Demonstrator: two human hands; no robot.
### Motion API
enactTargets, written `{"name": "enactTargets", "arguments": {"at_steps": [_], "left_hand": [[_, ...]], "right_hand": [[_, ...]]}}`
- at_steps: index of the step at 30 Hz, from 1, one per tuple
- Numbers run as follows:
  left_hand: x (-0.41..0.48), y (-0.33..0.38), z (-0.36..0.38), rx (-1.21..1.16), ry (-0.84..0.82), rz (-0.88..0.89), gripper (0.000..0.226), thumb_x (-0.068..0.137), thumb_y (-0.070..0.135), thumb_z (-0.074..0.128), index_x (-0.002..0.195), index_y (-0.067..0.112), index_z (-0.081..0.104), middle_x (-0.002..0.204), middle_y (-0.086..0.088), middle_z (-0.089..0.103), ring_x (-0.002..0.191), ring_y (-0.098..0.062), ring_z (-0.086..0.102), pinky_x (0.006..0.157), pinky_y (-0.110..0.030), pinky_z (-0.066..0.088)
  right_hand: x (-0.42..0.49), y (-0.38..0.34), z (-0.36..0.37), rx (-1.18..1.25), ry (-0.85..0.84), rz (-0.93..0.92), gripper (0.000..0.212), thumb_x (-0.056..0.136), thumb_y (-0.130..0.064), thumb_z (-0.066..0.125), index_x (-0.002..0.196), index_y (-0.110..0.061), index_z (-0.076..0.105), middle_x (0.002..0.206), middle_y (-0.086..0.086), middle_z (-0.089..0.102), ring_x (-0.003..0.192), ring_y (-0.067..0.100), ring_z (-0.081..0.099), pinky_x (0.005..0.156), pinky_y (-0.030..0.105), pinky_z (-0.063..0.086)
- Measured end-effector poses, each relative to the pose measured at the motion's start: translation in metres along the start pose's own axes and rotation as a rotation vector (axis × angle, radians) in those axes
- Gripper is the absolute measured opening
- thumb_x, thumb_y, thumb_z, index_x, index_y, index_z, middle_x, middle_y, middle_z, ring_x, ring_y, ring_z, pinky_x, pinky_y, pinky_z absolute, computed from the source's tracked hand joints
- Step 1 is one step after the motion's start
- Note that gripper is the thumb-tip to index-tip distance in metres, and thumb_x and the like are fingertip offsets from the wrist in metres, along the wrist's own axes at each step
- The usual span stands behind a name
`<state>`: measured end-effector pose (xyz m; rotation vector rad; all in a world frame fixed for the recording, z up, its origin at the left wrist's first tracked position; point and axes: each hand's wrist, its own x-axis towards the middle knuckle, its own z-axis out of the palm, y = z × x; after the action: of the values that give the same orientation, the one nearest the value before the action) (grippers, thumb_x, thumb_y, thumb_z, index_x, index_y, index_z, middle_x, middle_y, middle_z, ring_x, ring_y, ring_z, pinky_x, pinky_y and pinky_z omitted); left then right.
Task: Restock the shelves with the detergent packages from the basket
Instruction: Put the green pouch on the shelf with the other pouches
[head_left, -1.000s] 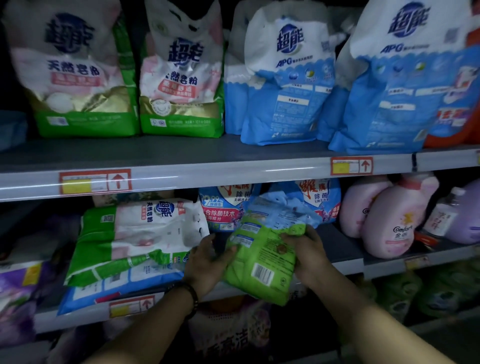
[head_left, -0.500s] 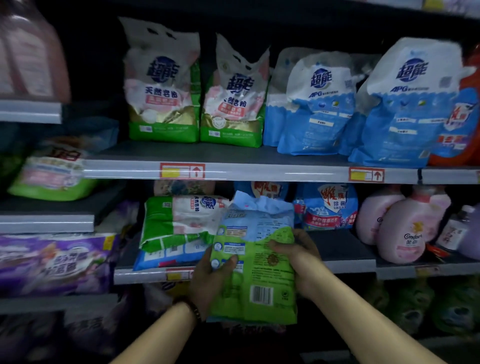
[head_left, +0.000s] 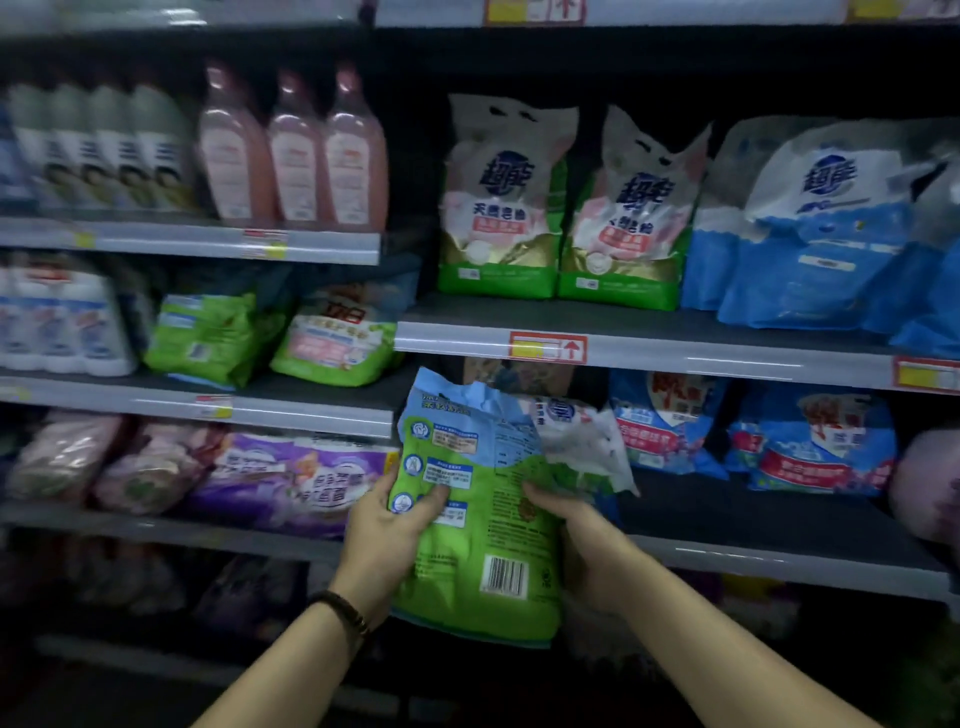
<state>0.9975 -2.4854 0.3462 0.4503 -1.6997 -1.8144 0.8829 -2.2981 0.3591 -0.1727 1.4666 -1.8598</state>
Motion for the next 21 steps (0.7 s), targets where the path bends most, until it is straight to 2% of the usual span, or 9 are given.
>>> {"name": "enactTargets", "arguments": {"at_steps": [2,5,7,9,13,16,18,20,21], "left_hand": [[0.000,0.009,-0.026,-0.021,0.040,0.001,0.029,0.091,0.003,0.077,0.119,0.009,0.073,0.108,-0.010,0.081,0.106,-0.036,0.076,0.100,-0.051,0.058],[0.007,0.020,-0.062,-0.015,0.092,0.019,0.030,0.091,0.003,0.076,0.120,0.010,0.072,0.108,-0.008,0.081,0.103,-0.029,0.077,0.094,-0.042,0.060],[0.018,0.029,-0.084,0.011,0.113,0.029,0.031,0.090,0.002,0.077,0.120,0.011,0.072,0.108,-0.008,0.081,0.101,-0.028,0.077,0.090,-0.038,0.063],[0.033,0.036,-0.105,0.053,0.149,0.052,0.031,0.089,0.003,0.078,0.118,0.013,0.073,0.106,-0.007,0.082,0.099,-0.026,0.078,0.089,-0.039,0.063],[0.078,0.045,-0.147,0.174,0.193,0.093,0.032,0.088,0.009,0.082,0.116,0.021,0.074,0.105,-0.001,0.082,0.101,-0.024,0.078,0.094,-0.045,0.060],[0.124,0.050,-0.170,0.260,0.244,0.145,0.028,0.087,0.010,0.083,0.112,0.020,0.076,0.103,0.000,0.082,0.101,-0.027,0.077,0.094,-0.050,0.061],[0.160,0.054,-0.184,0.353,0.285,0.202,0.027,0.084,0.029,0.084,0.110,0.030,0.077,0.103,0.005,0.082,0.100,-0.021,0.077,0.096,-0.051,0.060],[0.195,0.061,-0.196,0.501,0.328,0.229,0.040,0.077,0.055,0.077,0.111,0.035,0.073,0.102,0.009,0.081,0.100,-0.018,0.075,0.094,-0.048,0.059],[0.212,0.064,-0.200,0.561,0.343,0.252,0.046,0.077,0.061,0.073,0.111,0.031,0.072,0.102,0.007,0.080,0.099,-0.020,0.074,0.092,-0.047,0.059]], "right_hand": [[0.016,0.010,0.021,-0.026,-0.068,0.004,0.046,0.088,-0.026,0.080,0.131,-0.014,0.070,0.126,0.015,0.077,0.116,0.037,0.074,0.111,0.058,0.050],[0.045,0.022,0.060,0.002,-0.069,-0.061,0.049,0.086,-0.017,0.083,0.132,-0.015,0.069,0.125,0.018,0.076,0.112,0.040,0.075,0.102,0.064,0.055],[0.061,0.027,0.090,0.042,-0.013,-0.127,0.035,0.088,-0.008,0.080,0.121,-0.016,0.074,0.116,0.017,0.079,0.102,0.039,0.078,0.090,0.061,0.061],[0.078,0.030,0.119,0.060,0.052,-0.196,0.027,0.090,-0.003,0.077,0.112,-0.019,0.076,0.108,0.014,0.082,0.095,0.036,0.080,0.084,0.057,0.064],[0.117,0.025,0.165,-0.011,0.127,-0.297,0.021,0.092,-0.011,0.078,0.102,-0.029,0.079,0.101,0.003,0.083,0.092,0.031,0.080,0.086,0.062,0.063],[0.151,0.012,0.203,-0.036,0.166,-0.401,0.019,0.092,-0.010,0.074,0.098,-0.027,0.079,0.103,0.007,0.082,0.095,0.033,0.079,0.087,0.062,0.063],[0.186,0.002,0.226,-0.059,0.222,-0.509,0.022,0.082,-0.025,0.075,0.100,-0.037,0.078,0.114,0.005,0.079,0.105,0.030,0.077,0.092,0.059,0.062],[0.226,-0.013,0.242,-0.106,0.239,-0.558,0.026,0.077,-0.036,0.073,0.101,-0.046,0.076,0.103,-0.006,0.081,0.111,0.030,0.074,0.096,0.056,0.061],[0.237,-0.025,0.251,-0.125,0.239,-0.577,0.023,0.080,-0.032,0.073,0.099,-0.044,0.075,0.096,-0.006,0.082,0.105,0.029,0.076,0.093,0.056,0.062]]}}
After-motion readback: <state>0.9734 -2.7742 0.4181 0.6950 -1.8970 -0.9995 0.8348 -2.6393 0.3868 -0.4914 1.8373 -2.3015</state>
